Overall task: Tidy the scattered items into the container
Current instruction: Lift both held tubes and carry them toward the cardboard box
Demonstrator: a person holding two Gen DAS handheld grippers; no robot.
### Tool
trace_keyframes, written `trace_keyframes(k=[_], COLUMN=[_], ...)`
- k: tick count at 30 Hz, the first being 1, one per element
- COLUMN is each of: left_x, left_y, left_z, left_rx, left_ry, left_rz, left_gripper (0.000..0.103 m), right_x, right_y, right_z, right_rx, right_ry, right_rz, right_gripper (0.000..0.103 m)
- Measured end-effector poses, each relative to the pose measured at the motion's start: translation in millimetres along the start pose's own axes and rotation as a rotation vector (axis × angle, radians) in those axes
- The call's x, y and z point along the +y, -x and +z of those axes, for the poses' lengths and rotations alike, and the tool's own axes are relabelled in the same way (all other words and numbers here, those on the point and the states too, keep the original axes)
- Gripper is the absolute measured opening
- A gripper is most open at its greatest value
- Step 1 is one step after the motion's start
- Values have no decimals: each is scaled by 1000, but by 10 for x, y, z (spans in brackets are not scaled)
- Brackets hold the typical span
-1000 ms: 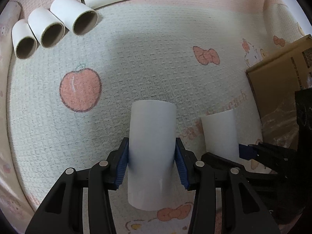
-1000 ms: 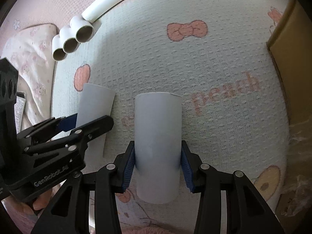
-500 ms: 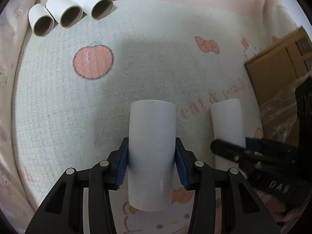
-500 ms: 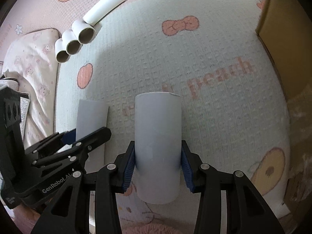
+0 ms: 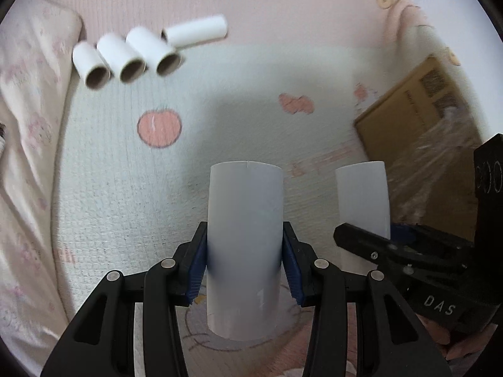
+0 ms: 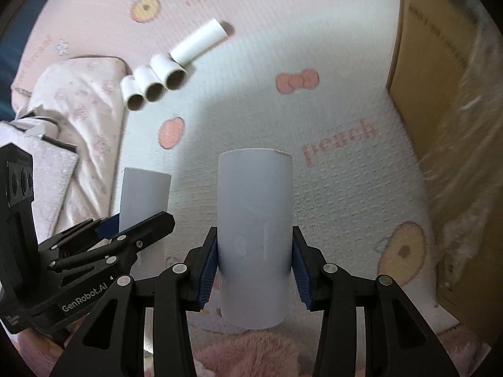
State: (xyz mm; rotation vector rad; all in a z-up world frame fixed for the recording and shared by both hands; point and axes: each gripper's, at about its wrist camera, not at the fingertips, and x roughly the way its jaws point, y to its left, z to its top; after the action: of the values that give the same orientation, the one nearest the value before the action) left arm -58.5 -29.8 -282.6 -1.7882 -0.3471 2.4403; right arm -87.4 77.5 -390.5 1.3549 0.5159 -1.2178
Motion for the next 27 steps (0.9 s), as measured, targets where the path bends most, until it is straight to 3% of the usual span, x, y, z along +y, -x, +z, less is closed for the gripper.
trace_keyframes(k=[10,15,21,27], left_x=[-349,-538,-810,-1050], left_y=[623,871,1181,1249], left_z=[62,66,60,154], left_rx=[-140,-207,-295,-314], left_ry=[-41,-91,-168,-204], left_rz=[-14,-45,-94,-131], left_gripper=[47,47,47,47], right_x=[168,153,18,-139], right_y=[660,941,1361,1824], right_z=[-101,-137,-157,-142], right_rx=[-143,-214,-299,-398], right_ry=[45,76,26,-1], right_rz=[44,20,91,92], right_gripper=[41,41,41,41])
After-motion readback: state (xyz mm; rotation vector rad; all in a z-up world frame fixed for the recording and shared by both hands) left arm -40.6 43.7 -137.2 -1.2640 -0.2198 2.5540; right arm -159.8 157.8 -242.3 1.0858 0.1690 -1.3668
